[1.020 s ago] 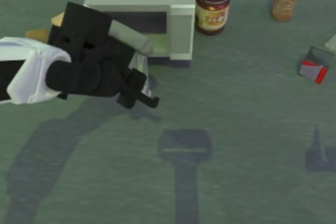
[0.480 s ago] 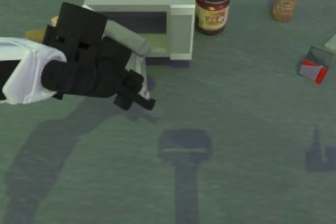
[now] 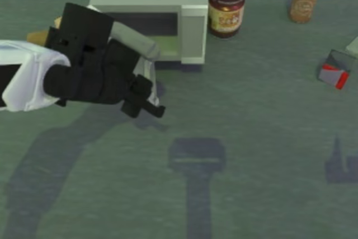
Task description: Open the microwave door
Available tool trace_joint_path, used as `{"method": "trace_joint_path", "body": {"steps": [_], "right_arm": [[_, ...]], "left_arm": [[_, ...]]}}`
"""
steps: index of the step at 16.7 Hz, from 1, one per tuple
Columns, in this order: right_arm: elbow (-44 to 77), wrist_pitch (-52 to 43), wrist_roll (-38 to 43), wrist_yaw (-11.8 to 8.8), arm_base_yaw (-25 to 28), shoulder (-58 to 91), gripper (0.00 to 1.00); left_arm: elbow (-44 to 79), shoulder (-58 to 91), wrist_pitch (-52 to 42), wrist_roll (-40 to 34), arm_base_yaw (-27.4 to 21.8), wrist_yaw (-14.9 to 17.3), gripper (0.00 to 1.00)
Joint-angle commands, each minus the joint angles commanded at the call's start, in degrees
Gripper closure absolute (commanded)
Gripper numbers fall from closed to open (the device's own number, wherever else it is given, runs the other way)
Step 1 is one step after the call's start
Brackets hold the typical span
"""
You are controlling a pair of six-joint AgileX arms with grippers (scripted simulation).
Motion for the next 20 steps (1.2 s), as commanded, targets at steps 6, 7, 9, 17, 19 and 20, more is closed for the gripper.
{"method": "trace_joint_path", "body": {"steps": [6,7,9,17,19,20], "right_arm": [[0.00,0.00,0.00,0.00,0.00,0.00,0.00],[0.00,0.00,0.00,0.00,0.00,0.00,0.00],[0.00,0.00,0.00,0.00,0.00,0.00,0.00],[0.00,0.00,0.00,0.00,0.00,0.00,0.00],[0.00,0.00,0.00,0.00,0.00,0.00,0.00],[0.00,0.00,0.00,0.00,0.00,0.00,0.00]], "left_arm": [[0.00,0.00,0.00,0.00,0.00,0.00,1.00],[0.00,0.00,0.00,0.00,0.00,0.00,1.00],[0.00,0.00,0.00,0.00,0.00,0.00,1.00],[-0.35,-0.52,-0.33,1.58,0.64,1.57,1.00],[-0.66,-0.70,-0.63,2.83,1.30,2.29,1.00],[-0.69,-0.71,-0.66,2.93,1.35,2.34,1.00]]}}
